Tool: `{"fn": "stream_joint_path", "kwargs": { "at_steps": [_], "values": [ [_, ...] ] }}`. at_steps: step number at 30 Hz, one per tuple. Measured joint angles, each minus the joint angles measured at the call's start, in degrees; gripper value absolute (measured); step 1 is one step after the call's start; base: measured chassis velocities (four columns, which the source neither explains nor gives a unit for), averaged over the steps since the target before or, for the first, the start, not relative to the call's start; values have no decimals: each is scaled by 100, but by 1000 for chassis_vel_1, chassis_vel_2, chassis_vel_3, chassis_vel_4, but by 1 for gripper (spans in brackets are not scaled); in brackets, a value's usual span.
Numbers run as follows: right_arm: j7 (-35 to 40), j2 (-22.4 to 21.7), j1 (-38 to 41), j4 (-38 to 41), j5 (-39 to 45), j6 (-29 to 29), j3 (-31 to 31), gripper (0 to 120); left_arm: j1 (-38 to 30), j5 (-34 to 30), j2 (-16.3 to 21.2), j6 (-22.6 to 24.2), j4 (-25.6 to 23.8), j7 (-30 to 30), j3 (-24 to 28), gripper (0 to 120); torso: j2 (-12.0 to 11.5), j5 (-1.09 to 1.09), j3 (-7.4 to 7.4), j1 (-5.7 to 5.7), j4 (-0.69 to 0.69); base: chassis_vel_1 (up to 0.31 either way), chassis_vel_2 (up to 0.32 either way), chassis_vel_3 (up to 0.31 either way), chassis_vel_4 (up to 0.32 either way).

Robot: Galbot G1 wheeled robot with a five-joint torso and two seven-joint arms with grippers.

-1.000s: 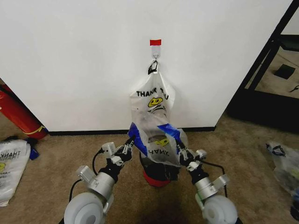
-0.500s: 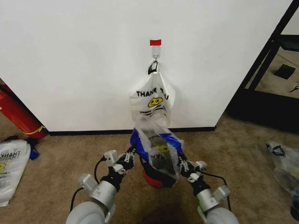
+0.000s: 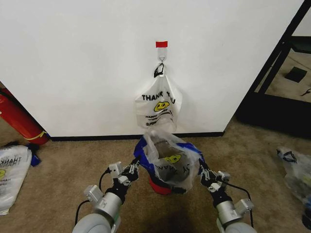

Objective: Pick up the garbage bag from the wall and place it over the trash bin.

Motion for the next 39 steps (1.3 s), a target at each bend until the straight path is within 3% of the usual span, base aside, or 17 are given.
{"fn": "stream_joint_path", "kwargs": {
  "at_steps": [16,39],
  "values": [
    [99,120,-140,-247,-89,-18,-91,0,556,84,86,57,47,-97,-116,0,0,0,0,0,0,0,0,0,0],
    [109,258,590,-1137,-73,-157,-208,0,387,111,-2,121,513,-147,44,0,0,0,0,1,0,0,0,0,0]
  ]
}}
